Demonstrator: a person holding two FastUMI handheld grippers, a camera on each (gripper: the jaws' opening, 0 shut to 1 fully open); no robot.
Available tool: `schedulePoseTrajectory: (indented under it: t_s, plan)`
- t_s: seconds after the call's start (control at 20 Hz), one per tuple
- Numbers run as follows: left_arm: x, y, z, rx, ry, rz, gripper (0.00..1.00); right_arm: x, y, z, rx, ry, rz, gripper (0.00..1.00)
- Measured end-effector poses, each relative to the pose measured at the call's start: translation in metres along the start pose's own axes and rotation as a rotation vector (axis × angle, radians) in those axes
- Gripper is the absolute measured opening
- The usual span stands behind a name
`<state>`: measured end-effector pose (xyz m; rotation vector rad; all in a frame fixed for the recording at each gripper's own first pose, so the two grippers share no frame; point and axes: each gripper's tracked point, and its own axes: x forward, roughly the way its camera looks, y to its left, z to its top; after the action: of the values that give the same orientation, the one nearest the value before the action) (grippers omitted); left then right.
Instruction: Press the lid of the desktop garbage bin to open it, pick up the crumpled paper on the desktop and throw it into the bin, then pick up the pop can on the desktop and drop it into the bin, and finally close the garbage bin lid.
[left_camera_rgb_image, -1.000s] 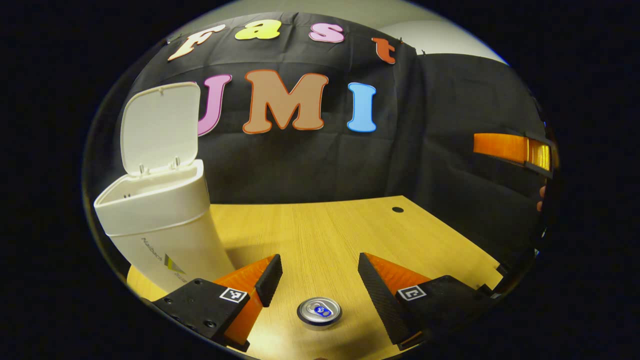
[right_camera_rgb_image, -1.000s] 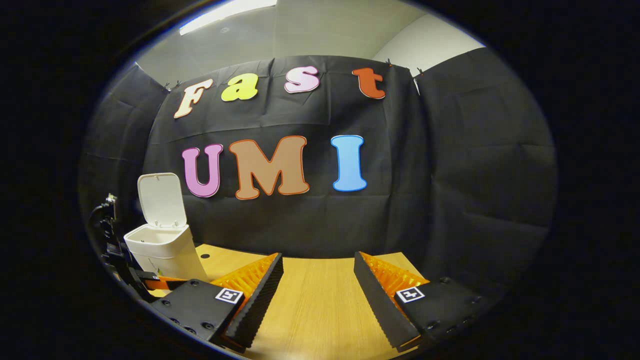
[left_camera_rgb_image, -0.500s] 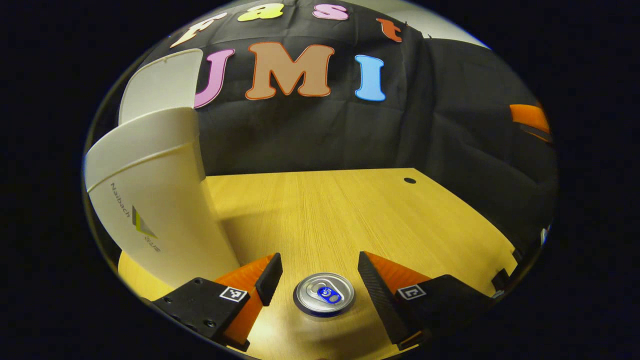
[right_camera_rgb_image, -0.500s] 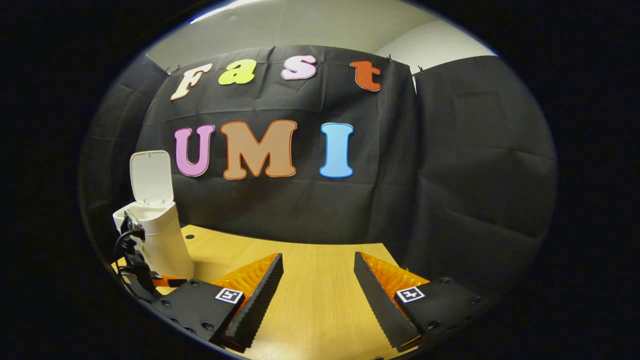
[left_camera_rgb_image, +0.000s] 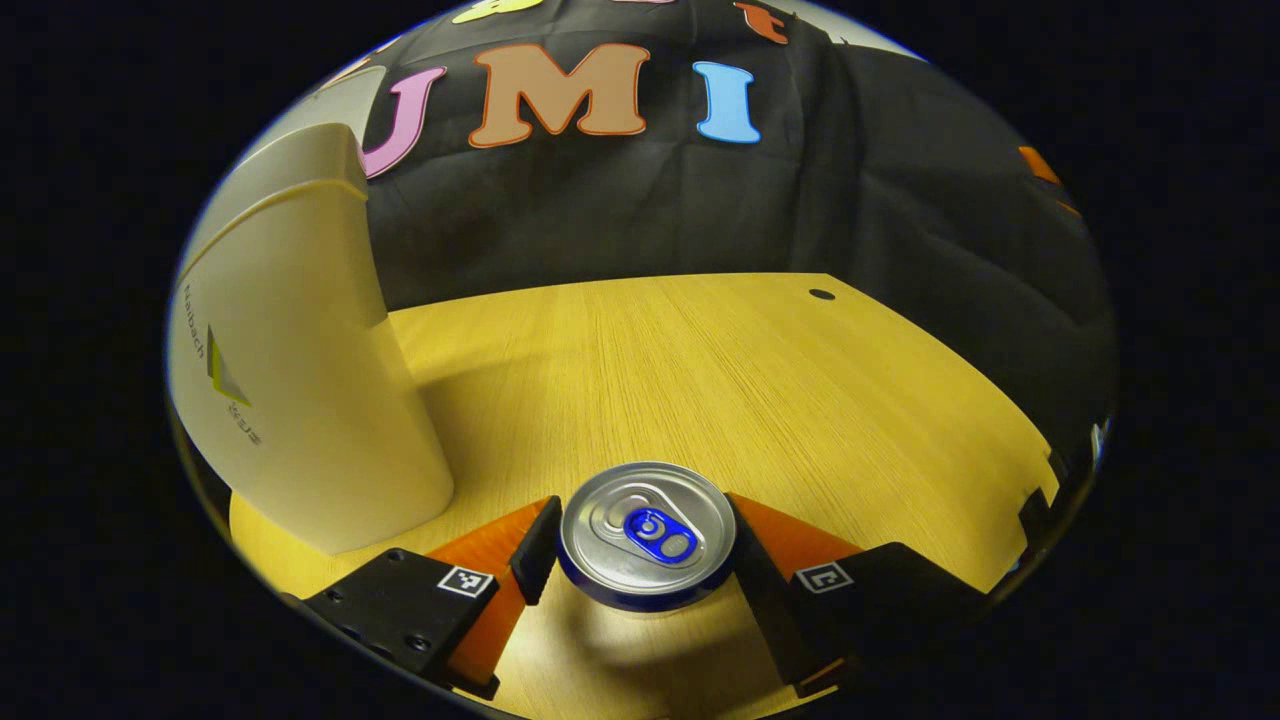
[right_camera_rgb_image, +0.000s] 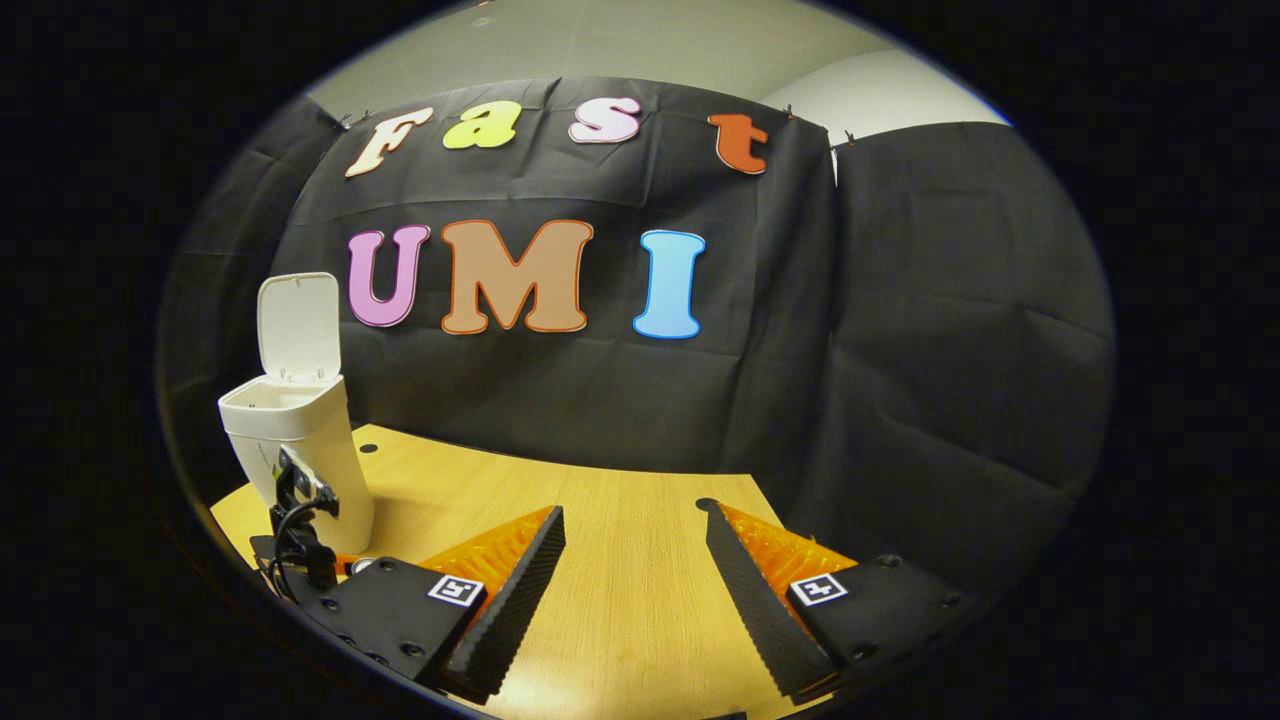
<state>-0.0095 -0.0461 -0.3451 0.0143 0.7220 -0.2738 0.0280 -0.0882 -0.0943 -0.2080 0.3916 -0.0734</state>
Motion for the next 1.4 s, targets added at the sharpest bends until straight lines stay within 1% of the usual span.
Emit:
schedulePoseTrajectory:
  t_s: [0.05, 0.1, 0.25, 0.3, 0.35, 0.4, 0.6, 0.65, 0.8, 1.0, 1.1, 1.15, 1.25, 1.4]
  plan:
    - [-0.001, -0.002, -0.004, -0.001, 0.010, -0.008, 0.91, -0.001, -0.001, 0.000, -0.009, -0.002, 0.000, 0.95]
    - [0.002, -0.005, 0.000, 0.006, -0.003, -0.020, 0.80, -0.002, 0.000, 0.001, -0.014, -0.005, 0.001, 0.95]
    - [-0.006, -0.002, 0.010, 0.023, -0.022, -0.016, 0.79, -0.003, 0.004, 0.002, -0.014, -0.011, 0.013, 0.96]
    - [-0.012, 0.000, 0.020, 0.024, -0.042, -0.016, 0.79, -0.003, 0.006, 0.003, -0.014, -0.014, 0.018, 0.96]
    - [-0.017, 0.001, 0.031, 0.025, -0.065, -0.017, 0.79, -0.002, 0.009, 0.004, -0.013, -0.018, 0.026, 0.99]
    - [-0.023, 0.002, 0.044, 0.024, -0.090, -0.021, 0.79, -0.002, 0.012, 0.005, -0.010, -0.022, 0.032, 0.99]
    - [-0.055, 0.002, 0.120, 0.044, -0.248, -0.033, 0.78, 0.002, 0.026, 0.004, 0.017, -0.029, 0.068, 0.99]
    - [-0.064, 0.002, 0.138, 0.053, -0.293, -0.033, 0.78, 0.003, 0.030, 0.004, 0.022, -0.032, 0.076, 0.96]
    - [-0.091, 0.002, 0.190, 0.066, -0.410, -0.043, 0.77, 0.004, 0.038, 0.007, 0.022, -0.048, 0.094, 0.96]
    - [-0.125, 0.004, 0.242, 0.088, -0.529, -0.040, 0.77, 0.005, 0.045, 0.009, 0.042, -0.059, 0.112, 0.96]
    - [-0.136, 0.010, 0.262, 0.112, -0.575, -0.020, 0.77, 0.005, 0.047, 0.006, 0.048, -0.058, 0.119, 0.96]
    - [-0.144, 0.017, 0.274, 0.121, -0.603, 0.001, 0.77, 0.004, 0.049, 0.003, 0.050, -0.056, 0.121, 0.96]
    - [-0.157, 0.038, 0.298, 0.123, -0.669, 0.066, 0.76, 0.003, 0.051, -0.001, 0.054, -0.052, 0.125, 0.96]
    - [-0.168, 0.082, 0.314, 0.119, -0.693, 0.190, 0.76, 0.001, 0.054, -0.002, 0.059, -0.047, 0.130, 0.96]
